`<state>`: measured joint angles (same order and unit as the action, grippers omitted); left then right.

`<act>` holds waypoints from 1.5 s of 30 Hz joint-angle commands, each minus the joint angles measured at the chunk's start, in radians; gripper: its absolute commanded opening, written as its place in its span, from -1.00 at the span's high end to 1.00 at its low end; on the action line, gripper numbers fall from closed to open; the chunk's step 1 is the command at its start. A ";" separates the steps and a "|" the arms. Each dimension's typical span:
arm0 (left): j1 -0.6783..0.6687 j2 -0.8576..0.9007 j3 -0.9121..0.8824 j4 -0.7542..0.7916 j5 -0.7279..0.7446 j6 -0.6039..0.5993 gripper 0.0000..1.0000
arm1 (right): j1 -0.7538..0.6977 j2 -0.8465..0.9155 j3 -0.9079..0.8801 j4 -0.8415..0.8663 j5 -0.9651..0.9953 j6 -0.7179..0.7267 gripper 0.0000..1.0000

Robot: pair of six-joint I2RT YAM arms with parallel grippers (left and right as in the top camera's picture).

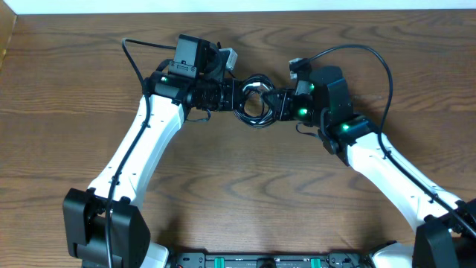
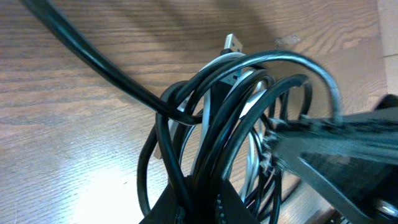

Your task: Untangle cables

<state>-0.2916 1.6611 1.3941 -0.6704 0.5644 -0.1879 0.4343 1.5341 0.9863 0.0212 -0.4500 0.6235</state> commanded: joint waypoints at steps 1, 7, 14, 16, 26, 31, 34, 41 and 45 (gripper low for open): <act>-0.002 0.002 0.000 0.001 -0.052 -0.009 0.75 | -0.003 -0.053 0.015 0.014 -0.051 0.043 0.98; -0.002 0.002 0.000 -0.002 -0.126 -0.009 -0.17 | -0.053 -0.158 0.015 0.005 -0.157 0.045 0.98; -0.002 0.002 0.000 -0.002 -0.135 -0.009 -0.49 | -0.097 -0.171 0.015 -0.026 -0.241 0.080 0.98; -0.003 0.002 0.000 -0.002 -0.126 -0.010 -0.50 | -0.096 -0.171 0.015 -0.024 -0.238 0.080 0.98; -0.002 0.005 -0.003 0.026 0.023 -0.009 -0.54 | -0.108 -0.171 0.015 -0.038 -0.212 0.124 0.98; -0.002 0.043 -0.003 0.056 0.035 -0.011 -0.54 | -0.108 -0.171 0.015 -0.041 -0.241 0.124 0.98; -0.003 0.084 -0.003 0.072 0.103 -0.013 -0.54 | -0.111 -0.171 0.015 -0.055 -0.240 0.124 0.98; -0.003 0.165 -0.003 0.098 0.184 0.033 -0.32 | -0.141 -0.171 0.015 -0.098 -0.248 0.120 0.98; -0.002 0.174 -0.003 0.119 0.220 0.153 -0.25 | -0.157 -0.171 0.015 -0.109 -0.268 0.115 0.98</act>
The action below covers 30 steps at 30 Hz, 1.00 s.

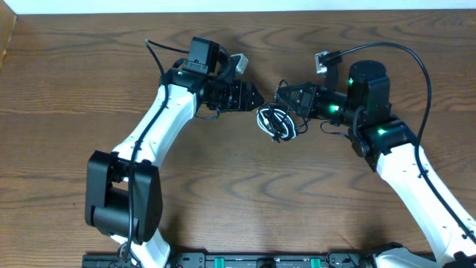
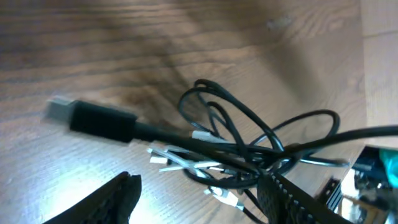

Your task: Untangle cables

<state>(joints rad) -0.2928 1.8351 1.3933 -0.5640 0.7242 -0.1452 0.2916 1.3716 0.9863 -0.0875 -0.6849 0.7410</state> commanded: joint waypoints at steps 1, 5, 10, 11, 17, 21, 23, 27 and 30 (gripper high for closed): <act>-0.001 0.000 -0.002 0.015 0.079 0.141 -0.24 | -0.016 -0.008 0.015 -0.005 -0.033 -0.003 0.98; -0.002 0.003 -0.002 0.016 0.171 0.266 -0.21 | -0.018 -0.008 0.015 -0.018 -0.033 -0.005 0.98; -0.002 0.023 -0.002 0.016 0.192 0.355 -0.20 | -0.018 -0.008 0.015 -0.022 -0.039 -0.005 0.98; -0.002 0.029 -0.002 0.016 0.192 0.364 -0.19 | -0.018 -0.008 0.015 -0.022 -0.041 -0.005 0.98; -0.020 0.083 -0.002 0.016 0.198 0.412 -0.15 | -0.018 -0.008 0.015 -0.023 -0.048 -0.005 0.98; -0.042 0.119 -0.002 0.049 0.210 0.452 -0.08 | -0.018 -0.008 0.015 -0.029 -0.048 -0.005 0.98; -0.046 0.123 -0.002 0.077 0.210 0.452 -0.04 | -0.018 -0.008 0.015 -0.033 -0.048 -0.005 0.98; -0.047 0.123 -0.002 0.110 0.216 0.451 0.10 | -0.018 -0.008 0.015 -0.037 -0.048 -0.005 0.98; -0.051 0.124 -0.002 0.109 0.245 0.450 0.60 | -0.018 -0.008 0.015 -0.036 -0.048 -0.005 0.98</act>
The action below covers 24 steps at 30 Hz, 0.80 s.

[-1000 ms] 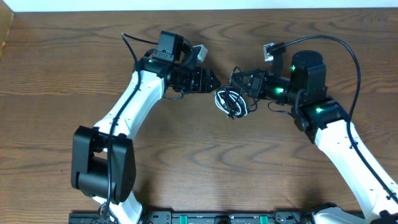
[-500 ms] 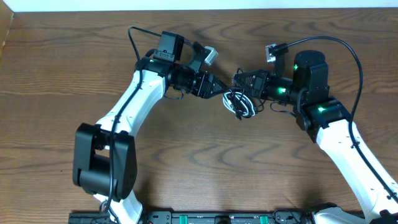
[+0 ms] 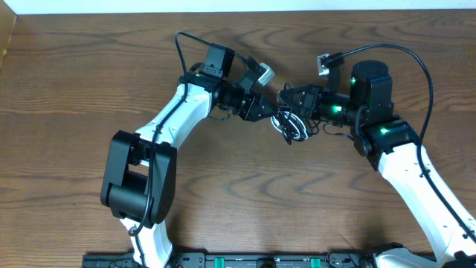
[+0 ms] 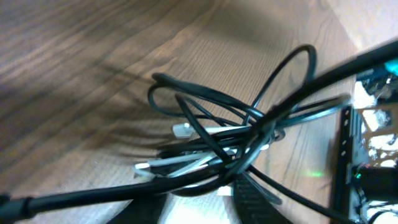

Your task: Untangle cables

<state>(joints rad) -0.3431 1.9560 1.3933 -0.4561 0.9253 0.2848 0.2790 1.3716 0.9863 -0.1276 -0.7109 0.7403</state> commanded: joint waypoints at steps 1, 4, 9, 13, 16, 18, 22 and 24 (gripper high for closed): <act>-0.006 0.003 -0.002 0.001 0.044 0.017 0.63 | -0.005 -0.008 0.015 0.004 -0.022 -0.004 0.98; -0.031 0.004 -0.002 0.003 0.042 0.018 0.63 | -0.005 -0.008 0.015 0.003 -0.023 -0.004 0.98; -0.069 0.006 -0.002 0.015 -0.019 0.018 0.63 | -0.005 -0.008 0.015 0.003 -0.029 -0.004 0.98; -0.089 0.006 -0.002 0.036 -0.021 0.018 0.63 | -0.005 -0.008 0.015 0.003 -0.032 -0.004 0.98; -0.100 0.007 -0.002 0.045 -0.022 0.018 0.63 | -0.005 -0.008 0.015 0.003 -0.038 -0.004 0.98; -0.106 0.009 -0.002 0.059 -0.022 0.018 0.63 | -0.005 -0.008 0.015 0.003 -0.043 -0.004 0.98; -0.108 0.017 -0.002 0.078 -0.022 0.018 0.58 | -0.005 -0.008 0.015 0.003 -0.052 -0.004 0.98; -0.108 0.018 -0.002 0.080 -0.022 0.018 0.48 | -0.005 -0.008 0.015 0.003 -0.052 -0.004 0.98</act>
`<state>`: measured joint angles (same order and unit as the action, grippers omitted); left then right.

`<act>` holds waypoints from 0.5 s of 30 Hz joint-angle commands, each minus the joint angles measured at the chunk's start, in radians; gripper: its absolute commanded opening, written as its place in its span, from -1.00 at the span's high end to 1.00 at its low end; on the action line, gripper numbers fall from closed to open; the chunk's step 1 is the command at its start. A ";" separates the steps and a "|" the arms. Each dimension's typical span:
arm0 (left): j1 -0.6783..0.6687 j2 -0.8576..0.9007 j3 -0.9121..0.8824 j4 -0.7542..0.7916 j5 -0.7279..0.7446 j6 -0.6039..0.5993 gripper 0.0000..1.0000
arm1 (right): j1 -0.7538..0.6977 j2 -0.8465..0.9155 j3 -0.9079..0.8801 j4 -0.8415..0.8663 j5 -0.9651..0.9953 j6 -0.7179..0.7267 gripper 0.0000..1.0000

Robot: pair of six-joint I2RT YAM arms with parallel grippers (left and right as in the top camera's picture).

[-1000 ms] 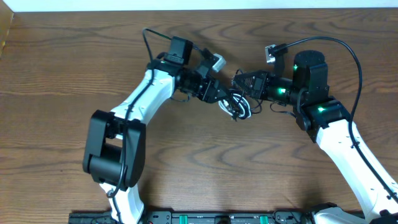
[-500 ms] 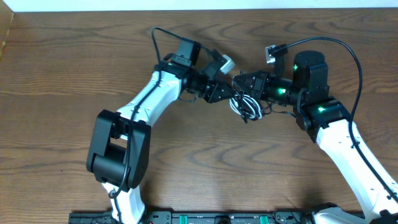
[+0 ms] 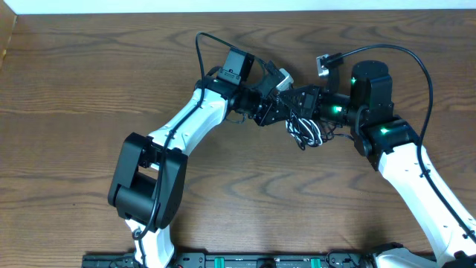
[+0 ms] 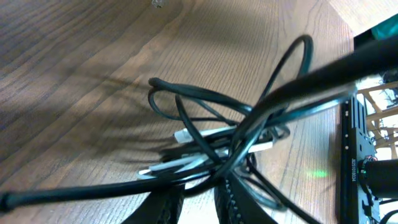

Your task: Untangle cables

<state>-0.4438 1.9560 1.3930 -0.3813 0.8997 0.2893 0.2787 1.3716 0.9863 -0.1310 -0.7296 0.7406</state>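
Note:
A tangle of black and white cables hangs just over the wooden table between my two grippers. My right gripper holds it from the right, shut on its upper strands. My left gripper has come in from the left. In the left wrist view its two fingers stand close together at the bottom edge, the gripper pinching a thick black cable that runs off to the left. Loops of the tangle with a white cable spread beyond the fingertips.
The bare wooden table stretches round the arms. A black rail lines the front edge. The right arm's own black lead arcs behind it. Part of the right arm shows in the left wrist view.
My left arm has reached further right, close against the right gripper. Its fingers have narrowed onto the thick black cable. The tangle has shifted slightly right and lower.
At first both grippers held the coiled bundle between them at mid-table. Then my left gripper was open and apart while the right held the bundle. The left then came back to the bundle's edge and is now shut on a black strand.

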 commanded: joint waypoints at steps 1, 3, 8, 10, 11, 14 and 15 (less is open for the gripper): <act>-0.007 0.019 -0.002 0.006 0.004 0.013 0.42 | -0.005 -0.008 0.015 0.006 -0.033 -0.005 0.98; -0.007 0.019 -0.002 0.006 0.004 0.013 0.37 | -0.005 -0.008 0.015 0.006 -0.033 -0.005 0.98; -0.007 0.019 -0.002 0.006 0.005 0.013 0.39 | -0.005 -0.008 0.015 0.007 -0.033 -0.005 0.98; -0.007 0.019 -0.002 0.005 0.005 0.013 0.62 | -0.005 -0.008 0.015 0.007 -0.033 -0.005 0.98; -0.007 0.019 -0.002 0.005 0.004 0.013 0.78 | -0.005 -0.008 0.015 0.007 -0.033 -0.005 0.98; -0.004 0.019 -0.002 0.003 -0.011 0.013 0.85 | -0.005 -0.008 0.015 0.006 -0.032 -0.005 0.98; 0.000 0.019 -0.002 0.002 -0.023 0.012 0.86 | -0.005 -0.008 0.015 0.005 -0.029 -0.008 0.98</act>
<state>-0.4450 1.9564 1.3930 -0.3771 0.8936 0.2913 0.2771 1.3716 0.9863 -0.1322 -0.7338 0.7406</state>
